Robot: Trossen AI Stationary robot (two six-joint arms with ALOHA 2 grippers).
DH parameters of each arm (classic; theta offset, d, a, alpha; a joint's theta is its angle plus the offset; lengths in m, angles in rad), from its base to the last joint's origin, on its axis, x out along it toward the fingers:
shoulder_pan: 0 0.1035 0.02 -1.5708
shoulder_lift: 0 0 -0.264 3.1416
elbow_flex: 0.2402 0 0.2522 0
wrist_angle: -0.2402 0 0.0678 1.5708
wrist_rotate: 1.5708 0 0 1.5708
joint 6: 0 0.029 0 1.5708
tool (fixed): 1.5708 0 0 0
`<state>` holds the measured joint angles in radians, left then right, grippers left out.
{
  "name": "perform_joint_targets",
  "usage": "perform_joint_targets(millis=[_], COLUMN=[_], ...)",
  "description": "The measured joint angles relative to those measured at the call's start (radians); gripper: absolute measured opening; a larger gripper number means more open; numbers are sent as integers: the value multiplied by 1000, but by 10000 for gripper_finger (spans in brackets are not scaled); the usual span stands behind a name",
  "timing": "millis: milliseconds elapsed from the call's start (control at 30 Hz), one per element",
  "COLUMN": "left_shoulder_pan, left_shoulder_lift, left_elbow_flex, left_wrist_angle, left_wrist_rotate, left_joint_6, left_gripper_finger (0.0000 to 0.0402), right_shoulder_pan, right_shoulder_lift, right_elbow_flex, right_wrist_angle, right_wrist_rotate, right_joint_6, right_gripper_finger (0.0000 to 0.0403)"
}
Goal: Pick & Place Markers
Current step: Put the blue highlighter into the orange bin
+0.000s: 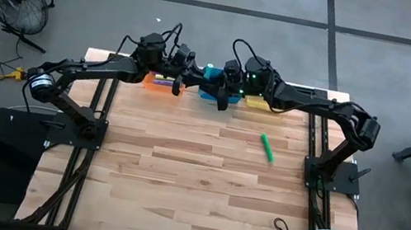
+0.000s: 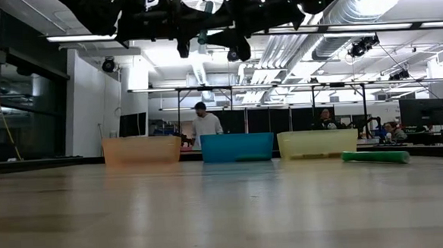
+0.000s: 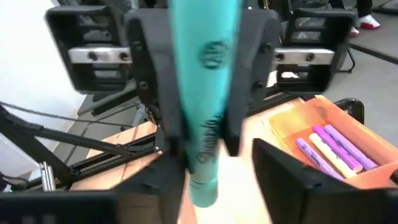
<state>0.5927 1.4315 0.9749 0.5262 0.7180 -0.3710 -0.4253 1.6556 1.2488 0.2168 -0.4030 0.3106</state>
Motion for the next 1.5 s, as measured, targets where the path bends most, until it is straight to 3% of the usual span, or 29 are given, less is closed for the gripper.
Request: perform_joint_targets(millis=[100, 200, 433, 600, 733, 867, 1200, 1500], left_shoulder_pan=[2, 3, 95, 199, 259, 295, 310, 310], left_shoulder_lift=[0, 0, -3, -3, -3, -3, 2, 125], left_elbow_flex=[1, 1, 2, 2, 2, 1, 1, 119], left_wrist_angle=[-1, -25, -173, -366, -550, -685, -917, -1132], left_wrist_rotate=[-16, -53, -35, 17, -7, -88, -413, -613], left_joint_6=[1, 27, 90, 215, 376, 516, 836, 1039], left_gripper_finger=[56, 56, 56, 56, 56, 56, 56, 56], right_shoulder_pan=[-19, -42, -87, -93, -92, -93, -92, -92], right_shoulder_lift=[-4, -14, -32, -34, -35, -36, -36, -36], right_elbow_flex=[0, -1, -1, -1, -1, -1, -1, -1], right_wrist_angle=[0, -17, -118, -181, -190, -191, -193, -196], right_wrist_rotate=[0, -2, -1, -6, -8, -7, 5, 30], right_joint_6=[28, 30, 30, 24, 22, 22, 22, 22], right_gripper_finger=[214, 233, 239, 240, 240, 240, 240, 240])
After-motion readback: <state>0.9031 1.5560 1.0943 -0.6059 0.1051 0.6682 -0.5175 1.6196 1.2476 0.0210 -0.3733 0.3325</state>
